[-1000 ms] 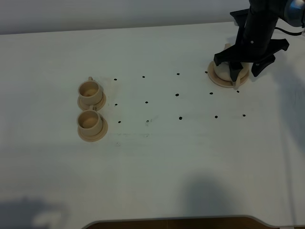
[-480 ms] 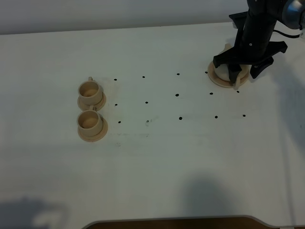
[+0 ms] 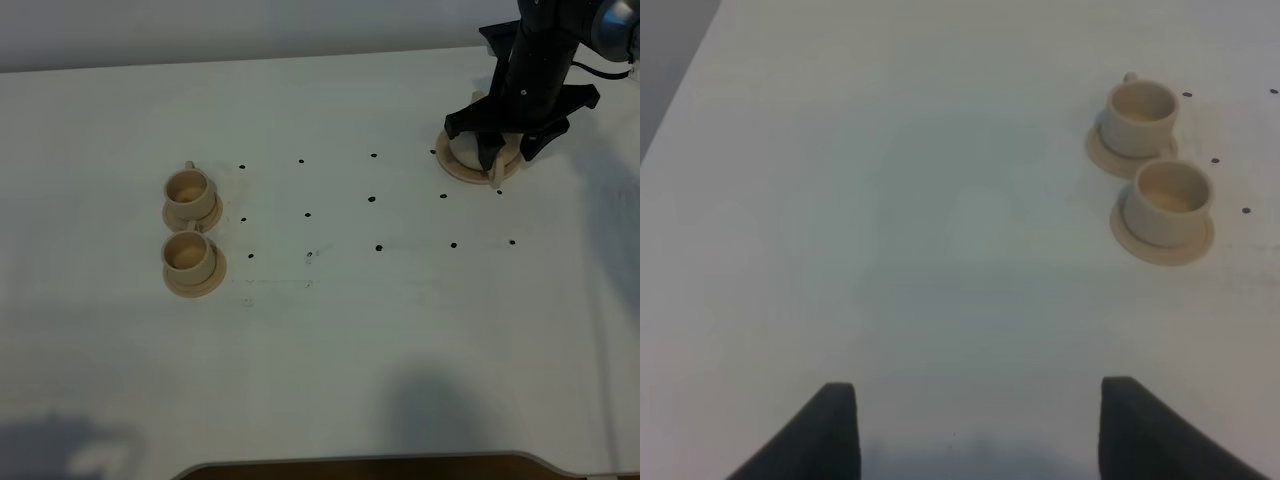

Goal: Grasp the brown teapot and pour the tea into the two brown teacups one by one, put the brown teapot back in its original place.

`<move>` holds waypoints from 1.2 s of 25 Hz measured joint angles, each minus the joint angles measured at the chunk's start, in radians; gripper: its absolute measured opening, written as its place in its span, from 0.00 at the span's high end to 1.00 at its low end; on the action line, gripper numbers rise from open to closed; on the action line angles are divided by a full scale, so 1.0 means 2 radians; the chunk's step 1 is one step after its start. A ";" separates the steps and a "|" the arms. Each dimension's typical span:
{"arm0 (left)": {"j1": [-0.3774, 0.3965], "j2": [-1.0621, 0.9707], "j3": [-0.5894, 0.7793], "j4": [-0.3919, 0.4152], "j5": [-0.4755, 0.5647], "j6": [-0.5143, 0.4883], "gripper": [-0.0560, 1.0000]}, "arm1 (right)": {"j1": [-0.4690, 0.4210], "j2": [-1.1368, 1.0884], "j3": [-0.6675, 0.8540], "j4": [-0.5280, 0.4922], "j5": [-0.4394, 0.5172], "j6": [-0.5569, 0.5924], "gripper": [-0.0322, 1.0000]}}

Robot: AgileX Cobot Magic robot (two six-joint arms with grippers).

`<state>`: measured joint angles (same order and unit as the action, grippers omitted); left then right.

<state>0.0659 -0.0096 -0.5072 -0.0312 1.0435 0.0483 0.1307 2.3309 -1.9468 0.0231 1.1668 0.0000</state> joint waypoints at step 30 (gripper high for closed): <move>0.000 0.000 0.000 0.000 0.000 0.000 0.42 | -0.003 0.009 0.001 0.021 0.002 0.000 0.62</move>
<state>0.0659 -0.0096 -0.5072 -0.0312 1.0435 0.0483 0.1247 2.3493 -1.9457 0.0645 1.1712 0.0000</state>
